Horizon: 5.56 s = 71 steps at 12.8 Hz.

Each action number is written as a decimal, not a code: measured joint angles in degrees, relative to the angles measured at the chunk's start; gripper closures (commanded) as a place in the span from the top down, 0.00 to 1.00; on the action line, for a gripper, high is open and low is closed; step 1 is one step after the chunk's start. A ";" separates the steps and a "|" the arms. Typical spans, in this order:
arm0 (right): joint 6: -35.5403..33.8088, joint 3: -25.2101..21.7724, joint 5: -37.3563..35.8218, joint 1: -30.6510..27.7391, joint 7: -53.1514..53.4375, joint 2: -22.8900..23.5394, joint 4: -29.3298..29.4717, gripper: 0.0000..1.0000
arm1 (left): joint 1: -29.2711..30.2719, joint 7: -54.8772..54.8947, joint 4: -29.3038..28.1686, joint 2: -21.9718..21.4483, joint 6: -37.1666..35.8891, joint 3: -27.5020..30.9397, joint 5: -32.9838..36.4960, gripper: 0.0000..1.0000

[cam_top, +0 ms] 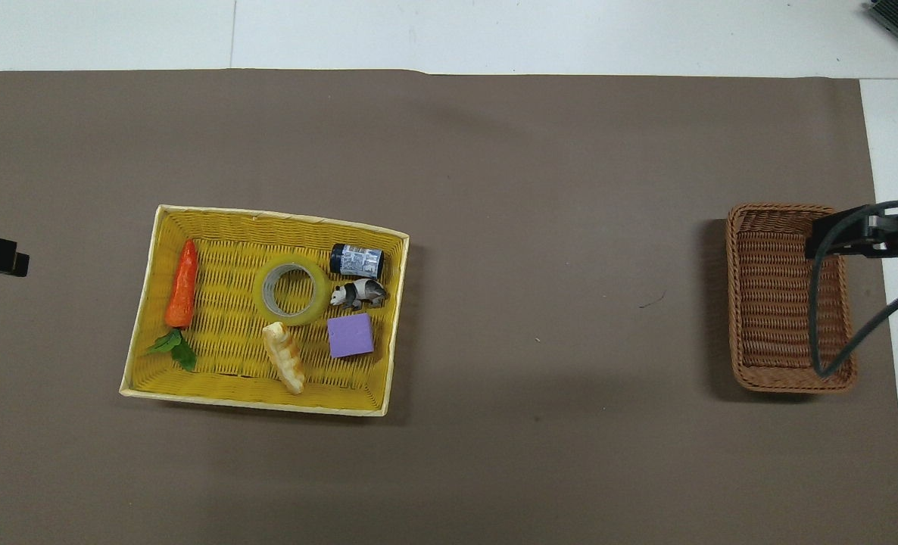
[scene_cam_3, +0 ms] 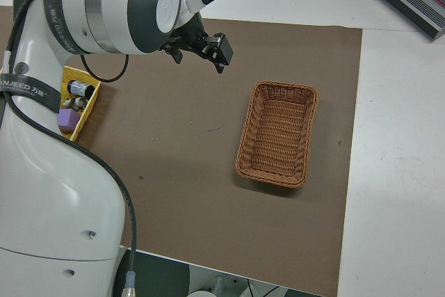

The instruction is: Move tape to another basket

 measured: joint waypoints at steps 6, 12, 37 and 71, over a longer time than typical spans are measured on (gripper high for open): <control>0.00 0.00 0.00 0.00 0.00 0.00 0.00 1.00 | 0.03 -0.01 -0.37 -0.07 -0.25 0.39 0.00 1.00; 0.00 0.00 0.00 0.00 0.00 0.00 0.00 1.00 | 0.03 -0.16 -0.39 -0.08 -0.25 0.43 0.00 1.00; 0.00 0.00 0.00 0.00 0.00 0.00 0.00 1.00 | 0.06 -0.07 -6.19 -0.10 5.83 0.89 0.00 1.00; 0.00 -0.15 0.00 -1.65 0.00 0.00 0.00 1.00 | -16.71 -19.37 -36.58 14.92 56.81 0.24 0.24 0.00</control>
